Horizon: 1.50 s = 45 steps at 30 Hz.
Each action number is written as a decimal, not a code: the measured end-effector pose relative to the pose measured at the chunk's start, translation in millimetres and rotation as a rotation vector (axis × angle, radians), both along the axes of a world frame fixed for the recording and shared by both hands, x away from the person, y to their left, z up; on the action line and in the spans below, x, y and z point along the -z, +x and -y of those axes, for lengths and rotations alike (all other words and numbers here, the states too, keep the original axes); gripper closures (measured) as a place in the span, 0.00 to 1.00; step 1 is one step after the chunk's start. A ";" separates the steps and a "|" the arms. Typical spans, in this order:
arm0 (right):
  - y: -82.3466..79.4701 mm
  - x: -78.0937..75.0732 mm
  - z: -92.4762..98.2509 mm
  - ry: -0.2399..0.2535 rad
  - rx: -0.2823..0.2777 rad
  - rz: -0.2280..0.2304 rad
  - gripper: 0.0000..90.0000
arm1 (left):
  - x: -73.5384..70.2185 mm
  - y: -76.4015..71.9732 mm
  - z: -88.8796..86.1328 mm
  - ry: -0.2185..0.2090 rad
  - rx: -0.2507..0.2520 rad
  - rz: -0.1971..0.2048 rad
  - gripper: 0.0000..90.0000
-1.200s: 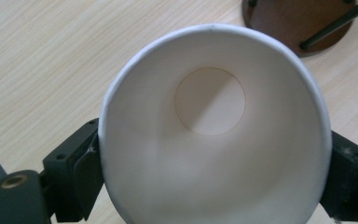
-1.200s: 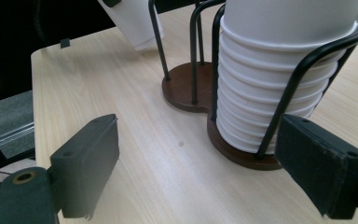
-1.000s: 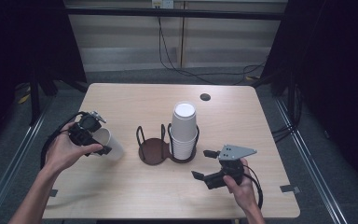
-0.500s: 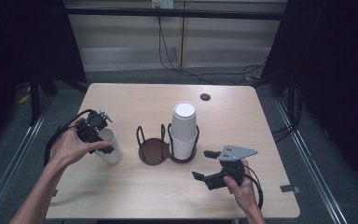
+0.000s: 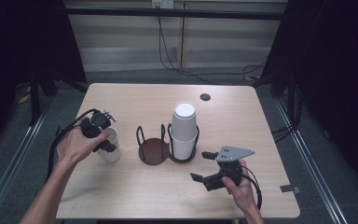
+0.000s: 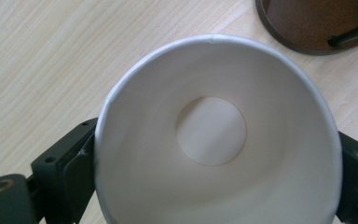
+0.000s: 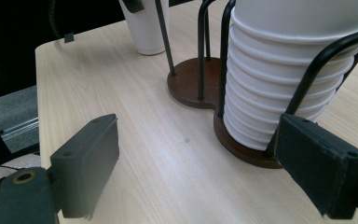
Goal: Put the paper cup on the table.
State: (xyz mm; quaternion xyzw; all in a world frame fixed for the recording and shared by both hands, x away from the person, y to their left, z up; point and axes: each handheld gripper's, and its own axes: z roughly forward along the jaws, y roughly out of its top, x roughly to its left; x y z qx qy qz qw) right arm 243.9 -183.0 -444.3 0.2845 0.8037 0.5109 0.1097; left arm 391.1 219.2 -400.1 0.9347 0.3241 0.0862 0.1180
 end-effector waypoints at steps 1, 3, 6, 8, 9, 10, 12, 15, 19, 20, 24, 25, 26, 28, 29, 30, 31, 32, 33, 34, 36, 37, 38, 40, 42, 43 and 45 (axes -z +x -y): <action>0.2 0.2 0.2 0.003 0.002 -0.001 0.15 | -0.4 0.5 0.7 0.002 0.012 0.002 0.08; 0.2 -0.2 0.9 0.005 0.005 0.000 0.15 | -1.2 -0.2 1.4 0.000 0.028 0.010 0.08; -0.1 -0.8 1.8 0.004 0.010 0.004 0.15 | 1.0 -0.9 1.8 -0.013 0.058 0.003 0.07; 0.2 -0.9 2.1 0.010 0.007 0.005 0.15 | 1.3 -0.9 0.2 -0.022 0.059 0.010 0.07; 0.3 -0.9 2.0 0.009 0.009 0.006 0.15 | 1.9 -1.1 -0.9 -0.030 0.051 0.009 0.07; 0.4 -0.8 2.0 0.009 0.008 0.005 0.15 | 2.3 -1.1 -2.3 -0.037 0.050 0.009 0.07; 0.4 -0.5 1.9 0.010 0.007 0.002 0.15 | 2.6 -1.9 -5.0 -0.049 0.044 0.004 0.07; 0.6 -0.6 2.1 0.012 0.007 0.004 0.15 | 4.2 -3.6 -9.4 -0.065 0.041 0.001 0.07; 0.3 -0.7 1.5 0.011 0.006 0.003 0.15 | 11.7 -5.7 -13.5 -0.062 0.039 0.001 0.06; 0.4 -0.4 1.1 0.011 0.005 0.001 0.15 | 12.9 -5.6 -14.2 -0.061 0.041 0.001 0.06; 0.6 -0.2 0.9 0.008 0.003 0.000 0.15 | 20.5 -6.3 -16.0 -0.048 0.037 -0.006 0.06; 0.6 -0.3 1.2 0.010 0.005 0.000 0.15 | 23.0 -6.5 -16.5 -0.055 0.044 -0.007 0.06; 0.6 -0.5 1.7 0.012 0.006 0.000 0.15 | 24.9 -6.7 -17.1 -0.060 0.037 -0.012 0.06; 0.6 -0.8 2.3 0.012 0.007 0.003 0.15 | 27.3 -7.2 -18.6 -0.065 0.040 -0.020 0.06; 0.4 -0.9 2.6 0.013 0.008 0.002 0.15 | 29.1 -7.6 -19.9 -0.090 0.030 -0.026 0.06; 0.3 -0.9 2.7 0.013 0.008 0.003 0.15 | 29.9 -8.4 -20.5 -0.103 0.019 -0.031 0.05; 0.3 -0.9 2.7 0.013 0.009 0.004 0.15 | 30.3 -8.8 -21.5 -0.109 0.020 -0.025 0.05; 0.4 -1.0 2.6 0.011 0.010 0.003 0.15 | 30.7 -10.1 -22.2 -0.111 0.019 -0.023 0.05; 0.4 -1.0 2.5 0.012 0.012 0.002 0.15 | 31.0 -10.9 -23.3 -0.111 0.019 -0.024 0.05; 0.4 -1.0 2.5 0.014 0.010 0.002 0.15 | 31.5 -12.2 -24.8 -0.112 0.016 -0.018 0.06; 0.4 -1.2 2.4 0.011 0.008 0.004 0.15 | 33.5 -14.1 -29.5 -0.117 0.019 -0.008 0.06; 0.1 -1.5 2.4 0.013 0.006 0.004 0.15 | 35.0 -15.7 -29.9 -0.108 0.017 0.003 0.06; 0.0 -1.8 2.5 0.014 0.007 0.005 0.15 | 36.2 -17.6 -31.5 -0.105 0.029 0.005 0.06; 0.4 -1.8 3.1 0.014 0.011 0.005 0.15 | 37.0 -20.1 -34.5 -0.127 0.025 0.005 0.07; 0.9 -1.2 3.4 0.016 0.012 0.002 0.15 | 36.4 -22.4 -38.4 -0.137 0.024 0.018 0.07; 1.0 -1.1 3.5 0.017 0.012 0.001 0.15 | 36.1 -23.4 -40.3 -0.139 0.020 0.024 0.07; 1.0 -1.1 3.3 0.015 0.013 0.002 0.15 | 35.2 -24.6 -45.0 -0.167 0.021 0.020 0.07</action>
